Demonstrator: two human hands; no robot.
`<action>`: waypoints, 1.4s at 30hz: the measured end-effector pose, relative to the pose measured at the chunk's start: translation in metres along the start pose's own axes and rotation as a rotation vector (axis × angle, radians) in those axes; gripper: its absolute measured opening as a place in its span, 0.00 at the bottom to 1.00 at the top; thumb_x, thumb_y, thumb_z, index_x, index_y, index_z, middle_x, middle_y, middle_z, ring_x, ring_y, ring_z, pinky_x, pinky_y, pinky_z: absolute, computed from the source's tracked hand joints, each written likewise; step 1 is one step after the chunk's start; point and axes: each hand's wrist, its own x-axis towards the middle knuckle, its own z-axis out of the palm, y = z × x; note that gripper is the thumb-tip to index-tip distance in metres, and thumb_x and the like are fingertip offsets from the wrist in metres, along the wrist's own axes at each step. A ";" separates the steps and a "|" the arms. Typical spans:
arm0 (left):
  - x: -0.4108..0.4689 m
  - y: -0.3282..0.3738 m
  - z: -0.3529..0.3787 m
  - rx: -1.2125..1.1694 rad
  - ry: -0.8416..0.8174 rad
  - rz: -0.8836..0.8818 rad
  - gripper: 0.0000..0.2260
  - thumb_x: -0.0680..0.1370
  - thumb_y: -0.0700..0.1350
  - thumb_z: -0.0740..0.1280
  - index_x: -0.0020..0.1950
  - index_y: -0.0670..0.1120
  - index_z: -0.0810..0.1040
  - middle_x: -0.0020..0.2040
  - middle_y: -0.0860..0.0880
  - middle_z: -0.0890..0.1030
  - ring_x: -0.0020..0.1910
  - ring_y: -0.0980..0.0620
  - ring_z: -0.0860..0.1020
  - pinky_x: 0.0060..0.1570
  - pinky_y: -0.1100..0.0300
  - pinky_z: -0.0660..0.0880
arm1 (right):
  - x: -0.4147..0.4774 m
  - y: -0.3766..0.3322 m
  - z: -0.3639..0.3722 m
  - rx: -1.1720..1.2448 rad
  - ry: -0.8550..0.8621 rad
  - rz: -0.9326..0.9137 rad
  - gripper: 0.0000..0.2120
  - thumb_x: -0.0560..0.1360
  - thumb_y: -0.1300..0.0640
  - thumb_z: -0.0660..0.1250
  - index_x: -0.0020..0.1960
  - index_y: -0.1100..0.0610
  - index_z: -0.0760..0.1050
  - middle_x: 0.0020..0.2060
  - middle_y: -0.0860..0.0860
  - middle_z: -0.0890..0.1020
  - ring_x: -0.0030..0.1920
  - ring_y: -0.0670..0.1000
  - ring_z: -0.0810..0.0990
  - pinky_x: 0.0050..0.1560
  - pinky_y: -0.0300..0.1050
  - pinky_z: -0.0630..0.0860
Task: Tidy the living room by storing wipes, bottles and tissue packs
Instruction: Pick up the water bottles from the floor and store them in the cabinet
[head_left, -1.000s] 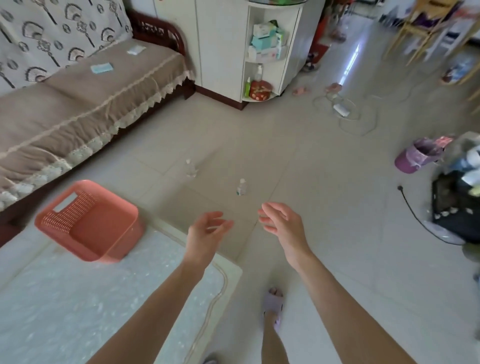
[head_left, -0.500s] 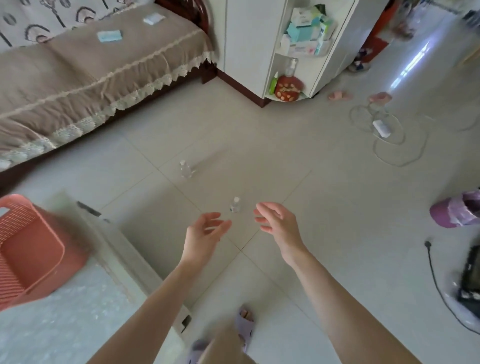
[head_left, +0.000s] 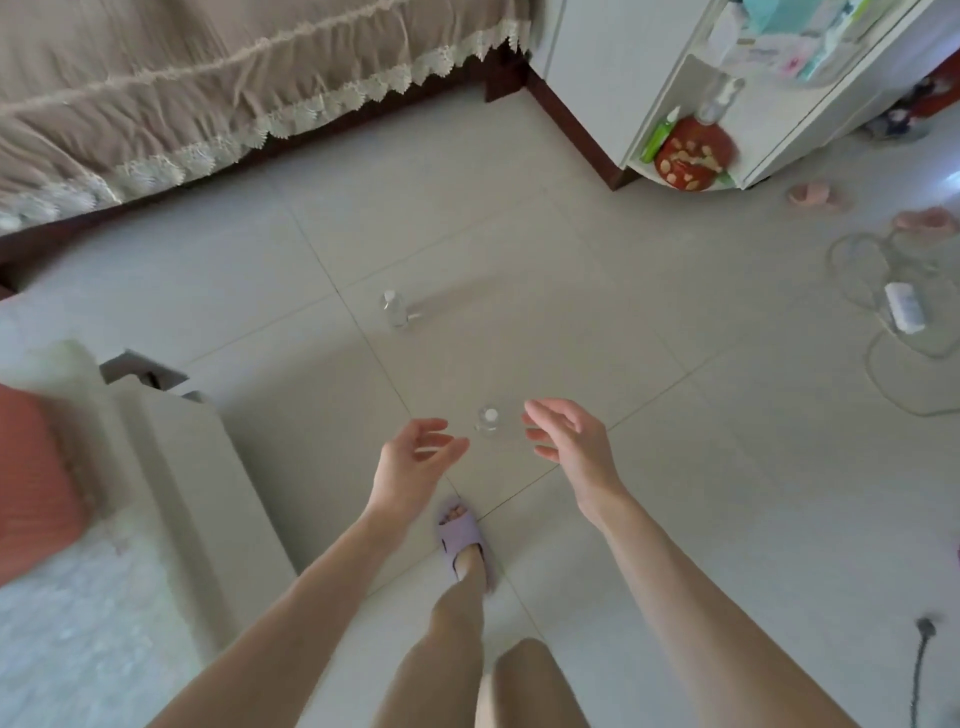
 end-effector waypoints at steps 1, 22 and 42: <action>0.019 -0.006 0.006 -0.002 0.007 -0.015 0.11 0.74 0.44 0.73 0.55 0.48 0.77 0.46 0.50 0.82 0.42 0.54 0.79 0.46 0.61 0.74 | 0.021 0.005 -0.003 -0.011 -0.013 0.015 0.03 0.73 0.52 0.71 0.45 0.51 0.79 0.37 0.45 0.84 0.41 0.46 0.82 0.48 0.45 0.77; 0.342 -0.297 0.105 0.003 0.052 -0.057 0.19 0.71 0.45 0.76 0.58 0.54 0.74 0.55 0.51 0.79 0.47 0.57 0.81 0.40 0.70 0.75 | 0.369 0.284 -0.013 -0.272 -0.246 0.059 0.22 0.69 0.55 0.75 0.62 0.53 0.75 0.59 0.49 0.79 0.58 0.48 0.77 0.50 0.37 0.73; 0.423 -0.365 0.147 0.094 -0.033 0.213 0.26 0.69 0.36 0.77 0.63 0.49 0.73 0.56 0.54 0.80 0.59 0.56 0.77 0.51 0.74 0.71 | 0.444 0.345 -0.004 -0.277 -0.518 -0.065 0.25 0.71 0.54 0.74 0.66 0.50 0.75 0.59 0.46 0.81 0.55 0.41 0.80 0.48 0.36 0.78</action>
